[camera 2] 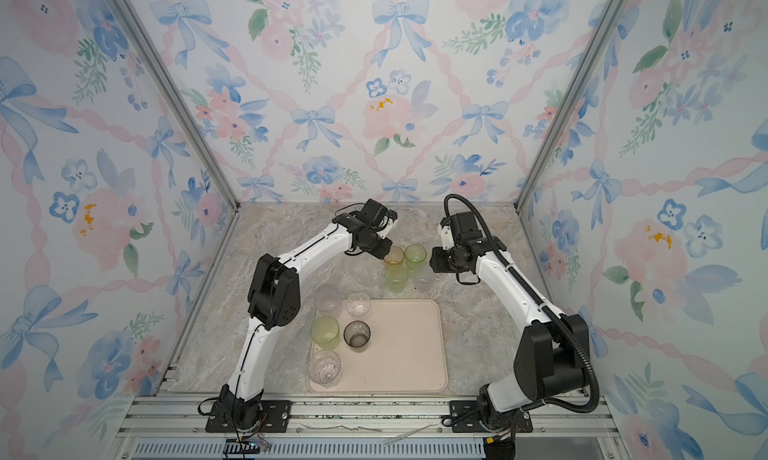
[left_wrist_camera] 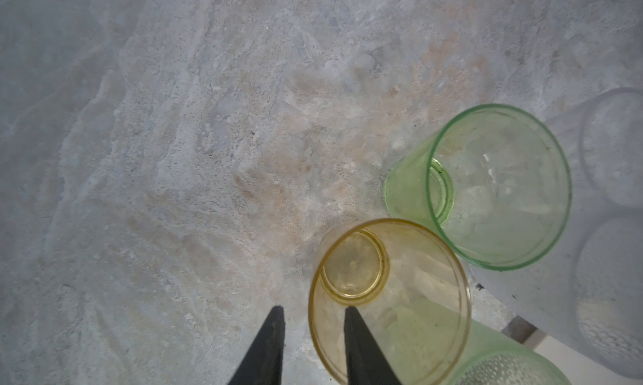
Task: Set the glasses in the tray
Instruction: 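Lower the left gripper into the yellow glass and close it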
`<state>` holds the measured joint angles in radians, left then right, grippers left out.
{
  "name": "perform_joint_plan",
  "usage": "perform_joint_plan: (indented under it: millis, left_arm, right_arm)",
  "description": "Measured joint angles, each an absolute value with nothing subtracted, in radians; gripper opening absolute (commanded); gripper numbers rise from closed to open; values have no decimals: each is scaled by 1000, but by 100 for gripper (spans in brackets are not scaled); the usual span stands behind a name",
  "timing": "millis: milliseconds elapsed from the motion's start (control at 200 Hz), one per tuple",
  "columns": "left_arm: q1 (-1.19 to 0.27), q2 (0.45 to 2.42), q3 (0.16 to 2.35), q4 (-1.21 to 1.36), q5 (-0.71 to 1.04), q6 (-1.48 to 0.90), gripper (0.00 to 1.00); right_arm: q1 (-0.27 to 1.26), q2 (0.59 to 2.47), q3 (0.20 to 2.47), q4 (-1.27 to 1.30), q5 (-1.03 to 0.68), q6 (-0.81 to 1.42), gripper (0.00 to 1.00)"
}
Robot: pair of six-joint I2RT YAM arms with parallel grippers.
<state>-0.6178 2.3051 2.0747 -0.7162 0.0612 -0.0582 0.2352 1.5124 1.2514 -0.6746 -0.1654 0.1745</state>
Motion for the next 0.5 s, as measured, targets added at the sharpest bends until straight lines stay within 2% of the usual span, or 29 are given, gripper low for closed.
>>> perform_joint_plan:
  millis: [500]
  left_arm:
    - [-621, 2357, 2143, -759, 49, -51, 27]
  right_arm:
    - [210, 1512, 1227, -649, -180, 172, 41]
